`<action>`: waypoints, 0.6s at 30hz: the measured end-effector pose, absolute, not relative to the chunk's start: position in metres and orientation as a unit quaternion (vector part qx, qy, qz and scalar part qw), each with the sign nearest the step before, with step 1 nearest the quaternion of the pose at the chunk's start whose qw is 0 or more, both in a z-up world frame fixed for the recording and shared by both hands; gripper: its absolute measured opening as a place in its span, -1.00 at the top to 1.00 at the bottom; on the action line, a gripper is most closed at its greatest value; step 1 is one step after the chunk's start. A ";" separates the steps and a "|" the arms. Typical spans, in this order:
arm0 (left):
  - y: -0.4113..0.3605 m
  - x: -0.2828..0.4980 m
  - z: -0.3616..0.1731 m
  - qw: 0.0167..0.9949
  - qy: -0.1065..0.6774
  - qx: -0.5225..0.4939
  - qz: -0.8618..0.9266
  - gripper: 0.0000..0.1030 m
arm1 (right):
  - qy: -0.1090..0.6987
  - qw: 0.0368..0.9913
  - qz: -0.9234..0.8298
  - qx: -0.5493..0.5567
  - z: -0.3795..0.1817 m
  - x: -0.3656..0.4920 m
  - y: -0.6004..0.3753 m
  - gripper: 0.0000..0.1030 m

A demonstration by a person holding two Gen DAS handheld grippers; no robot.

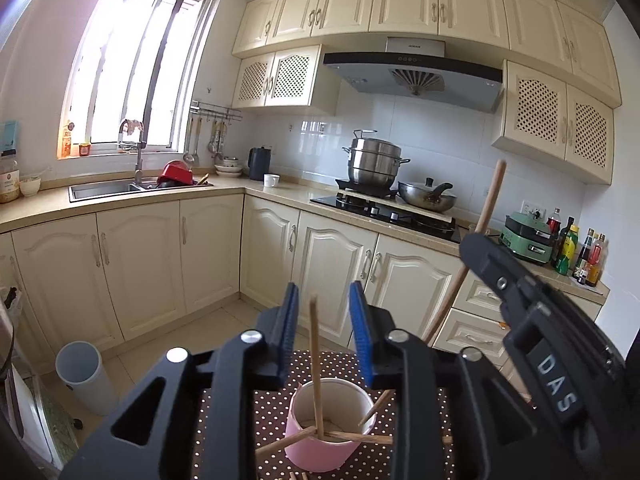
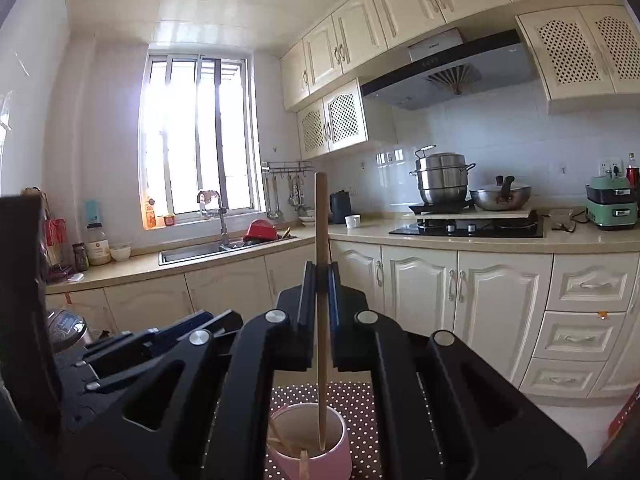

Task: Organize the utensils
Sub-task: 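Drop the chopstick into the pink cup by opening the left gripper while the right gripper releases its chopstick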

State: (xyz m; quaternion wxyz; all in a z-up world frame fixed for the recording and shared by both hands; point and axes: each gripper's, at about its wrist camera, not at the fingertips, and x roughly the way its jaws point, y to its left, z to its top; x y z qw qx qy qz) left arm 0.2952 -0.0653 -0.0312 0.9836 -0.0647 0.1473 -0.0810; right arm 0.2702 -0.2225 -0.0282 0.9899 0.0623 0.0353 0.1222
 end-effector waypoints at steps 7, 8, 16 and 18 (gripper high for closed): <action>-0.065 0.290 -0.027 0.985 0.148 -0.054 -0.068 0.33 | 0.061 0.988 0.124 0.066 -0.032 0.270 -0.225 0.88; -0.065 0.290 -0.027 0.985 0.148 -0.053 -0.066 0.31 | 0.067 0.988 0.126 0.067 -0.032 0.270 -0.225 0.88; -0.058 0.288 -0.026 0.984 0.166 -0.049 -0.046 0.22 | 0.107 0.983 0.130 0.067 -0.039 0.273 -0.227 0.87; -0.057 0.287 -0.026 0.984 0.168 -0.048 -0.041 0.20 | 0.114 0.983 0.130 0.067 -0.041 0.273 -0.227 0.87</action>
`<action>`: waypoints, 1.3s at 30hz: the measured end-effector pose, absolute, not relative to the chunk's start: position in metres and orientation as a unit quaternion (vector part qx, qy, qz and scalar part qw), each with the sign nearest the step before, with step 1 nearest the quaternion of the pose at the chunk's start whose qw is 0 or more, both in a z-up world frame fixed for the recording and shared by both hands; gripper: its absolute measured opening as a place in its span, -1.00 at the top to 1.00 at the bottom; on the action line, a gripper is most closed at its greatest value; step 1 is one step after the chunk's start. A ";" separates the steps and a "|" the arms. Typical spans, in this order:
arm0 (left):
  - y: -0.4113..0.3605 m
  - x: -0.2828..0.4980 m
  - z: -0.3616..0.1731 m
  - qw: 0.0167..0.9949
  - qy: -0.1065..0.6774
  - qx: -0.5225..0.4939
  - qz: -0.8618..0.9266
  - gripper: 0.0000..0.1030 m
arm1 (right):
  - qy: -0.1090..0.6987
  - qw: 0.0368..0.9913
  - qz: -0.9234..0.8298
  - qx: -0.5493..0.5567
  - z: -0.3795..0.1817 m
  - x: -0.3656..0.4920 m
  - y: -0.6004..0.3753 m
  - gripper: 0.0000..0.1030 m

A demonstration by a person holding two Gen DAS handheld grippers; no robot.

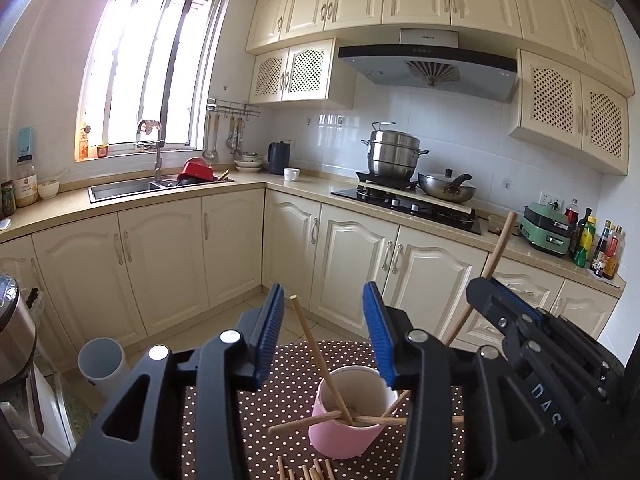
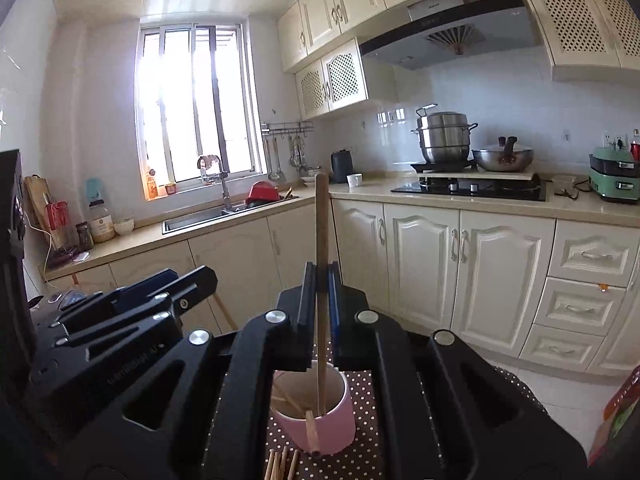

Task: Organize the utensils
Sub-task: 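Drop the chopstick into the pink cup by opening the left gripper while the right gripper releases its chopstick, then move both open grippers back down toward the chopstick pile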

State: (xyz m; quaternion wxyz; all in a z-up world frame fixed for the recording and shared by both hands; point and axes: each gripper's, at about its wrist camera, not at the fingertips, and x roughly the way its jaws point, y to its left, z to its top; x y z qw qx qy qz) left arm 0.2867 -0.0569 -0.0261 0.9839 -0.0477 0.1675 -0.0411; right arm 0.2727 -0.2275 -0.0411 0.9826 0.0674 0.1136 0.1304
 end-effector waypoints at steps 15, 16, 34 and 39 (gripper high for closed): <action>-0.042 0.252 -0.014 0.985 0.161 -0.044 -0.037 0.08 | 0.121 0.984 0.109 0.069 -0.036 0.250 -0.228 0.05; -0.041 0.249 -0.013 0.986 0.160 -0.043 -0.036 0.08 | 0.120 0.984 0.109 0.068 -0.036 0.247 -0.228 0.05; -0.009 0.177 -0.054 0.978 0.209 -0.019 -0.020 -0.04 | 0.132 0.986 0.095 0.043 -0.056 0.176 -0.234 0.05; -0.001 0.179 -0.091 0.964 0.265 -0.011 -0.007 -0.10 | 0.159 0.983 0.091 0.022 -0.087 0.166 -0.228 0.05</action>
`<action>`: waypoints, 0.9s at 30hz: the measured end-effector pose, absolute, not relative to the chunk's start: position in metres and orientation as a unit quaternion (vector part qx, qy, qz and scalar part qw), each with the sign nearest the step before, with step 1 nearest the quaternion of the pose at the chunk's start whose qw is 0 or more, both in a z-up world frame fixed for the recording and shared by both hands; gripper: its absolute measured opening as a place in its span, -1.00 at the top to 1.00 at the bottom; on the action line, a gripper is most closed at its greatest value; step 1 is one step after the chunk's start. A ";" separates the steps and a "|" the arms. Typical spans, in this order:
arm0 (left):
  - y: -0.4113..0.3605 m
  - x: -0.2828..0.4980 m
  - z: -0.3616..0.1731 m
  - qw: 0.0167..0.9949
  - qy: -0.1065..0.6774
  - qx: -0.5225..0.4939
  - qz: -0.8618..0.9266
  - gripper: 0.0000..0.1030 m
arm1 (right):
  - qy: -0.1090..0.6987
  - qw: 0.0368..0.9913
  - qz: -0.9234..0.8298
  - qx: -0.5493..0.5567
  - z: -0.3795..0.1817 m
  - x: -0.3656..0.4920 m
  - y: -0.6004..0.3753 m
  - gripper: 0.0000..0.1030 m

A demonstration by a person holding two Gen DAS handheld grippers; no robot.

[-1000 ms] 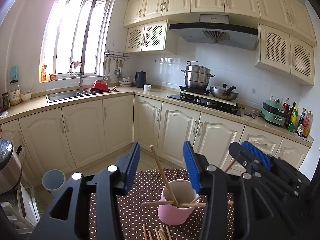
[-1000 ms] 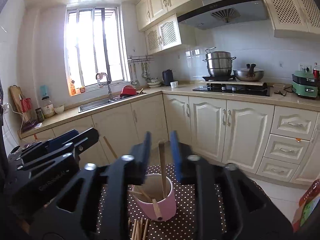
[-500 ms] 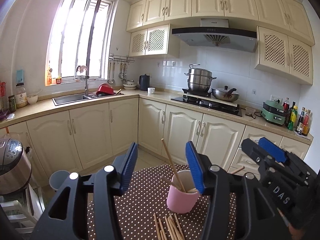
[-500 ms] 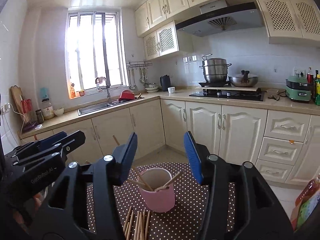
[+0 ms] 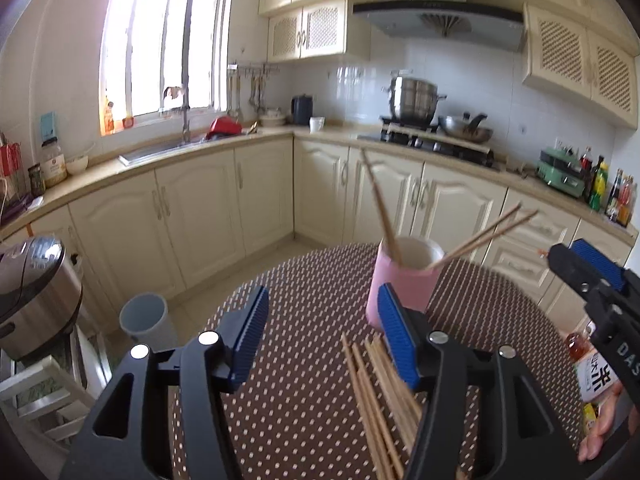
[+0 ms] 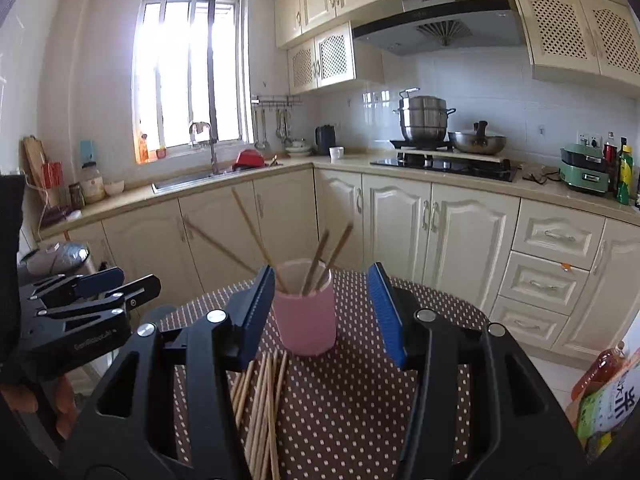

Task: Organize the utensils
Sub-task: 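Move both open grippers back down toward the chopstick pile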

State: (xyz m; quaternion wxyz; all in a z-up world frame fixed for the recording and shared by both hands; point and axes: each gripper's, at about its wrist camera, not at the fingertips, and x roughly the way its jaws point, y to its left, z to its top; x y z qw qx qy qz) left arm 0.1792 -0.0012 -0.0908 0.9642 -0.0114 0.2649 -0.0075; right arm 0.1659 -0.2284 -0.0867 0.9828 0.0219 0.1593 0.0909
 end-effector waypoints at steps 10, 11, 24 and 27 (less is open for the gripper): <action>0.013 0.198 -0.166 0.928 0.371 -0.031 -0.021 -0.11 | 0.295 0.947 0.129 0.006 -0.166 0.195 -0.203 0.06; 0.013 0.200 -0.171 0.925 0.379 -0.033 -0.023 -0.11 | 0.308 0.942 0.136 0.009 -0.171 0.200 -0.201 0.06; -0.005 0.227 -0.216 0.898 0.439 -0.006 -0.033 -0.11 | 0.414 0.896 0.161 -0.009 -0.222 0.234 -0.176 0.32; -0.008 0.232 -0.221 0.895 0.444 -0.004 -0.036 -0.11 | 0.418 0.895 0.155 -0.007 -0.223 0.237 -0.182 0.32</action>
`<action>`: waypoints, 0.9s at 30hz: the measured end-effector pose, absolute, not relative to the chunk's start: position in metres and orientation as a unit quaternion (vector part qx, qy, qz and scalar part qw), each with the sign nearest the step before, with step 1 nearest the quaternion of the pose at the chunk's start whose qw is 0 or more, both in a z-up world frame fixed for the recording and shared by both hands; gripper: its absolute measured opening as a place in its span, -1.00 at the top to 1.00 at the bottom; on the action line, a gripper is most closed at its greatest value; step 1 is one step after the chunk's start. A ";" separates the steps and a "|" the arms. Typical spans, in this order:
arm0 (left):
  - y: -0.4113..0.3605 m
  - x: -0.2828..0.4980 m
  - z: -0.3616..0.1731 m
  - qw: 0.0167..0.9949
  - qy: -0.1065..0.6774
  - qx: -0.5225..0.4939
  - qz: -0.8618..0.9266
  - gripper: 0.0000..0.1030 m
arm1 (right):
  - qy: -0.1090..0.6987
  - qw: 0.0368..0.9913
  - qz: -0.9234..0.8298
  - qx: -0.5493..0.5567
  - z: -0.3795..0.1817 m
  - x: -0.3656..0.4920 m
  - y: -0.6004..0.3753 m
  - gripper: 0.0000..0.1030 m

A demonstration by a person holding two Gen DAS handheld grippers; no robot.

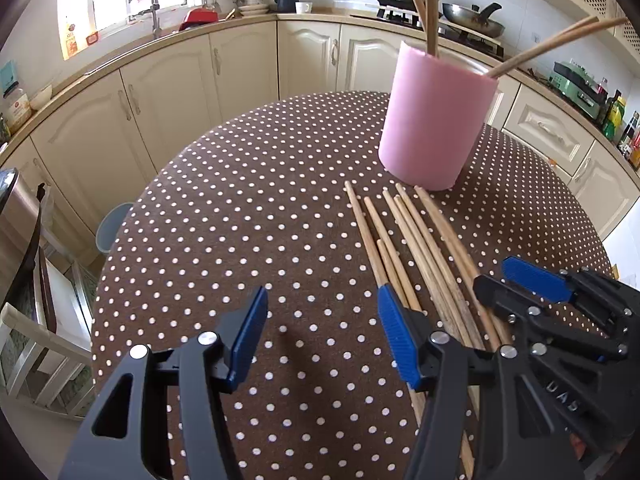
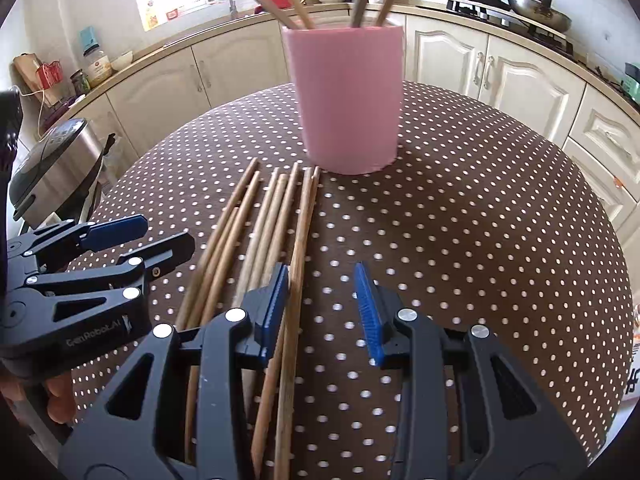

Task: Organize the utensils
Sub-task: 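Move both open grippers back down toward the chopstick pile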

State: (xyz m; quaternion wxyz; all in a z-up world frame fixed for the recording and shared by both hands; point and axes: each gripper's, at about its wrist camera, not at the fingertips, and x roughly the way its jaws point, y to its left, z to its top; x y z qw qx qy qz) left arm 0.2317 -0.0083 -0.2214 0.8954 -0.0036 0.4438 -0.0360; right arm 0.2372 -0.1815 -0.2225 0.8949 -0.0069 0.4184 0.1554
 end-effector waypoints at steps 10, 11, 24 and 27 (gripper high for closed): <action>-0.014 0.246 -0.229 0.891 0.453 0.012 -0.027 -0.11 | 0.424 0.892 0.156 -0.001 -0.220 0.238 -0.195 0.33; -0.013 0.246 -0.226 0.893 0.449 0.002 -0.034 -0.11 | 0.424 0.892 0.156 0.000 -0.221 0.238 -0.196 0.33; -0.025 0.265 -0.228 0.891 0.454 0.026 -0.017 -0.11 | 0.426 0.891 0.156 0.008 -0.216 0.241 -0.202 0.33; -0.019 0.268 -0.222 0.896 0.444 0.000 -0.016 -0.11 | 0.427 0.890 0.158 0.008 -0.218 0.241 -0.207 0.33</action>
